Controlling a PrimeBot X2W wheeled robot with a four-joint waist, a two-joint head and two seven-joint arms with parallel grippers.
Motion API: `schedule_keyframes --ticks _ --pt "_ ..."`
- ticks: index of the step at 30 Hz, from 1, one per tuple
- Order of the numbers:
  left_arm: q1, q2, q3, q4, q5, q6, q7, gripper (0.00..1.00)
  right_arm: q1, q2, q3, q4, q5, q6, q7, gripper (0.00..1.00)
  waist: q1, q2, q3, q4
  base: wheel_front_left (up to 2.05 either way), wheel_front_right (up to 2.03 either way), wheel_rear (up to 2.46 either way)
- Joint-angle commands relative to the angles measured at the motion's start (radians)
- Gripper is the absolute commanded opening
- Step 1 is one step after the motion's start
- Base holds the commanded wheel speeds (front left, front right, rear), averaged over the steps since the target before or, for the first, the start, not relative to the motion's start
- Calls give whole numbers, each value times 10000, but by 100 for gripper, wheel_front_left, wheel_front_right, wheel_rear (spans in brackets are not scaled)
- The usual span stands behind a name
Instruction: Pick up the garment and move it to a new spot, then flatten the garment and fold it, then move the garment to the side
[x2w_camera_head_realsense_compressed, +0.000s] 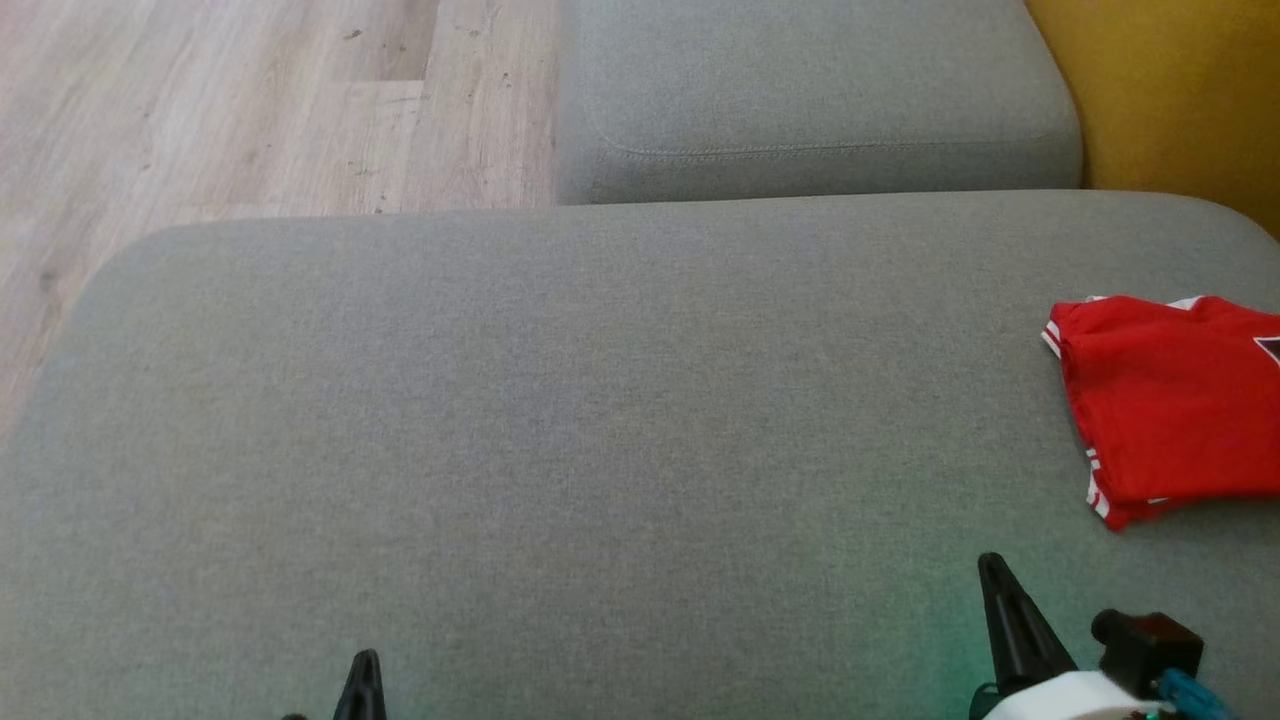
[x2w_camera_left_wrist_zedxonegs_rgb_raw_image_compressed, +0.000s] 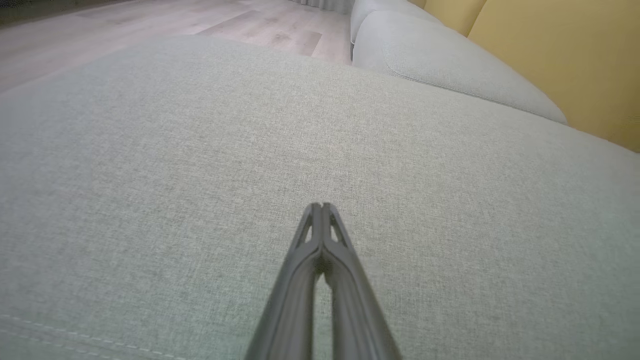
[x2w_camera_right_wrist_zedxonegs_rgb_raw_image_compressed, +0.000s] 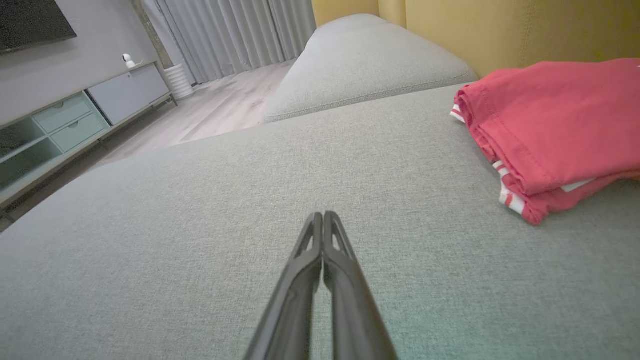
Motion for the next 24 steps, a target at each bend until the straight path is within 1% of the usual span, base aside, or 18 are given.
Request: schedule_keyframes --ticks 1,24 --pt "-369 26 254 -239 -228 -100 68 0 -396 -46 -28 -319 378 4 53 0 0 -1 11 -6 0 0 0" --pt "-826 -371 1275 -114 -1961 -866 623 0 -849 -171 -185 -250 2980 16 333 0 0 -1 128 -87 0 0 0"
